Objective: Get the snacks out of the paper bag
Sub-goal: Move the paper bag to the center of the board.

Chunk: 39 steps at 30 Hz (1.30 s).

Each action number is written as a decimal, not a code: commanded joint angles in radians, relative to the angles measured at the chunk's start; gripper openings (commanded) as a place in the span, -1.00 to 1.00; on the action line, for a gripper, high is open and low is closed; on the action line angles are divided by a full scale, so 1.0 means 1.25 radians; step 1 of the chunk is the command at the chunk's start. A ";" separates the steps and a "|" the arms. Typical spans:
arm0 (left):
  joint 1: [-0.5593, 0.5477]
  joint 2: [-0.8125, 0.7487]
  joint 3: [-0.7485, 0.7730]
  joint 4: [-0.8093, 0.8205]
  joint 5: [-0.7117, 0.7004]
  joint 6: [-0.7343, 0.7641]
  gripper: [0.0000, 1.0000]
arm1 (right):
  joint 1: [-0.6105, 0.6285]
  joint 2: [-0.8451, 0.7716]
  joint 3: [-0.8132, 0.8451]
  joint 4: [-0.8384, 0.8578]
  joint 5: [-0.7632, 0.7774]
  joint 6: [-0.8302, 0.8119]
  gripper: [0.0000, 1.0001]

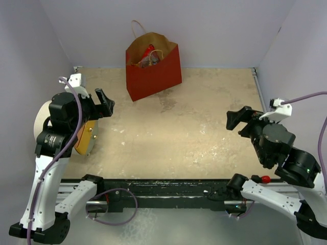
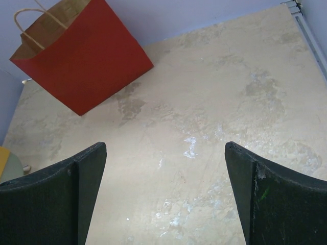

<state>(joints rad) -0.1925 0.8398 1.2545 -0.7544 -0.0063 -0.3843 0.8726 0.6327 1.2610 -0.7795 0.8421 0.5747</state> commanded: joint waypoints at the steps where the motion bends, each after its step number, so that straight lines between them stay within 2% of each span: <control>1: -0.001 0.006 0.045 0.003 -0.002 -0.007 0.98 | 0.007 0.047 0.007 -0.006 0.003 0.052 0.99; 10: -0.001 0.017 0.063 -0.017 0.030 0.002 0.98 | 0.010 0.157 0.001 0.050 0.017 0.059 0.99; 16: -0.001 0.044 0.075 0.010 0.084 0.010 0.98 | -0.001 0.251 -0.009 0.159 0.014 0.007 0.99; 23: -0.002 0.108 0.111 0.040 0.110 0.034 0.98 | -0.131 0.396 0.005 0.314 -0.135 -0.075 0.99; 32: -0.001 0.311 0.228 0.113 0.181 0.022 0.99 | -0.158 0.530 0.095 0.392 -0.228 -0.175 1.00; 39: -0.001 0.539 0.398 0.218 0.341 0.104 1.00 | -0.256 0.596 0.146 0.430 -0.310 -0.235 0.99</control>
<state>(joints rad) -0.1925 1.4002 1.6199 -0.6136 0.2802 -0.3328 0.6258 1.3563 1.3823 -0.3206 0.5274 0.3592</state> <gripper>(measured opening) 0.990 0.995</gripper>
